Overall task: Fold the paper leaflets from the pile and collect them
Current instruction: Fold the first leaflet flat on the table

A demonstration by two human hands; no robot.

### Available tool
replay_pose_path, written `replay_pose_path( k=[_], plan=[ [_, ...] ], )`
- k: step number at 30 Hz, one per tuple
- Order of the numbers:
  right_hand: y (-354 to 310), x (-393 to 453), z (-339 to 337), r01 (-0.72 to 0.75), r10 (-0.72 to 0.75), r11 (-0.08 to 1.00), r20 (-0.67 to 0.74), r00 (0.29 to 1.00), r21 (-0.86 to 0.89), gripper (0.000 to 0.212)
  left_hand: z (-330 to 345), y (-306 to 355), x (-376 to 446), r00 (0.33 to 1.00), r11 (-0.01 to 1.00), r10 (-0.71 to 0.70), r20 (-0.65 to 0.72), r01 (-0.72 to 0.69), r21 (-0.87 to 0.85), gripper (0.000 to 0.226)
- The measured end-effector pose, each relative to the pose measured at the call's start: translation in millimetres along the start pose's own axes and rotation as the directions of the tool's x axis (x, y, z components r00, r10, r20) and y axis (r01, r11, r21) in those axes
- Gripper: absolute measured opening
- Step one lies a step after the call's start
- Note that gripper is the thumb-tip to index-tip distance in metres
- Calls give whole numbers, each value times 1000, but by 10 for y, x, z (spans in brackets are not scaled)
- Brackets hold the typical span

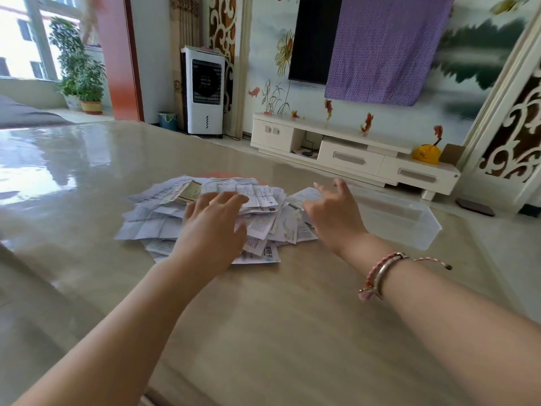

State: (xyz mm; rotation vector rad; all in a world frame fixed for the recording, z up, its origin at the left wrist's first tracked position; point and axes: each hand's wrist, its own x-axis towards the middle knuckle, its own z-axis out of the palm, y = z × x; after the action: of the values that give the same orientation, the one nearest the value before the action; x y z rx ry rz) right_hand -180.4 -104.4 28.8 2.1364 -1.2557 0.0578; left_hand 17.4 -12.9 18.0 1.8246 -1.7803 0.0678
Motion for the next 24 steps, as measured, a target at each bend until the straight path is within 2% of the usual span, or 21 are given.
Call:
replay_pose_path(
  k=[4,8,10,12,14,16,21,24],
  plan=[
    [-97,26,77,3,-7,996,43,999,84,24,85,-117,49,996,999,49,79,-50,6,46],
    [-110,-35,47,-53,50,986,27,998,156,21,178,-117,55,986,997,56,156,-62,36,46],
    [-94,-99,2,-63,70,978,-28,997,200,20,208,-91,48,985,997,57,163,-65,45,44],
    [-64,-213,-37,-40,80,966,-149,986,256,19,212,-49,40,989,995,66,132,-75,62,42],
    [-39,-361,-53,7,97,931,-264,960,366,16,205,-9,20,993,993,75,91,-82,80,40],
    [-16,-525,-52,39,120,884,-307,944,466,16,197,21,-22,993,991,99,63,-105,88,38],
    [35,-873,18,66,180,756,-304,935,651,17,212,10,-106,988,988,144,61,-147,55,35],
    [66,-978,63,12,229,665,-219,948,747,15,235,6,-111,989,994,103,108,-106,28,37]
  ],
)
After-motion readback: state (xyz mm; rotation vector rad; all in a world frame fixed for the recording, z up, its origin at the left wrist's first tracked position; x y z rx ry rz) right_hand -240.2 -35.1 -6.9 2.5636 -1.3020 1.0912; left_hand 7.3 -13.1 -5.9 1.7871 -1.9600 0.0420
